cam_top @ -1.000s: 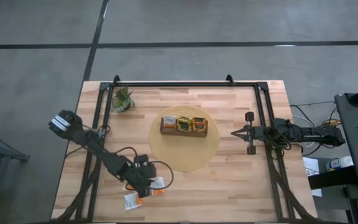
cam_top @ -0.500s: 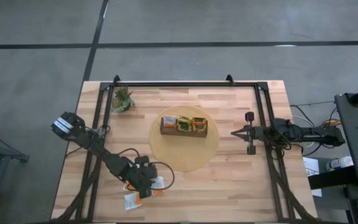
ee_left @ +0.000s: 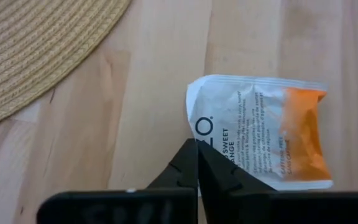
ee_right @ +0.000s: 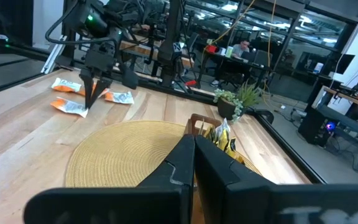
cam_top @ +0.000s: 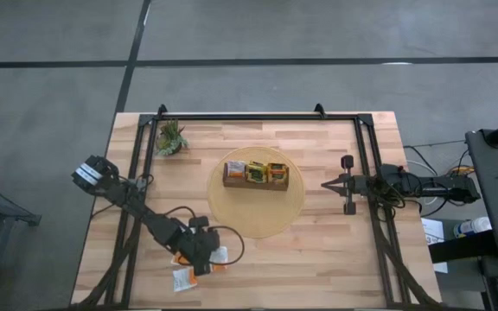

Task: Pick & Place Tea
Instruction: Put the white tea bag into the left section of the wooden organizer

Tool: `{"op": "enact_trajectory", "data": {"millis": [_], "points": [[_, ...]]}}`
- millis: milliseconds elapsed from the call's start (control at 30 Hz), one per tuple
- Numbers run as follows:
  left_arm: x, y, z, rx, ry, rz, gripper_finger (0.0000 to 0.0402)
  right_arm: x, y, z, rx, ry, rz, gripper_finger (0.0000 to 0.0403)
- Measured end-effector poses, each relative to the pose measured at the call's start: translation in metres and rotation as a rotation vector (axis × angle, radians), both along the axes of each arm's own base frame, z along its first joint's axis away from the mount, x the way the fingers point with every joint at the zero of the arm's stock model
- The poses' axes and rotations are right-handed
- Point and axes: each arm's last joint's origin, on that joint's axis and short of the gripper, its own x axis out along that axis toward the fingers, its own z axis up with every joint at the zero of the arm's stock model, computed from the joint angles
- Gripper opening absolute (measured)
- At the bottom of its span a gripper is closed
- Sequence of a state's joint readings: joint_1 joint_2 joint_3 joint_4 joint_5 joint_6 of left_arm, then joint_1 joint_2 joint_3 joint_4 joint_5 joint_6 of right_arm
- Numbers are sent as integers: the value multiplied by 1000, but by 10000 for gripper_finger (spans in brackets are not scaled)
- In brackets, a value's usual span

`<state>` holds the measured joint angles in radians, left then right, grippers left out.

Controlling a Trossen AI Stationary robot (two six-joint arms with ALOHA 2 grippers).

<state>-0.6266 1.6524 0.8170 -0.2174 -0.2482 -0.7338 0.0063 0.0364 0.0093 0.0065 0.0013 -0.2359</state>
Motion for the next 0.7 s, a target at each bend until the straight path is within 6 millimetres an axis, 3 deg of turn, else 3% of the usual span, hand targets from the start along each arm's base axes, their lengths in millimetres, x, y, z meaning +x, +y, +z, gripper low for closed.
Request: {"op": "enact_trajectory", "data": {"millis": [200, 700], "points": [[4, -2, 6, 41, -31, -9, 1, 0, 0, 0, 0, 0, 0, 8], [12, -10, 37, 354, -160, 29, 0, 0, 0, 0, 0, 0, 0, 8]]}}
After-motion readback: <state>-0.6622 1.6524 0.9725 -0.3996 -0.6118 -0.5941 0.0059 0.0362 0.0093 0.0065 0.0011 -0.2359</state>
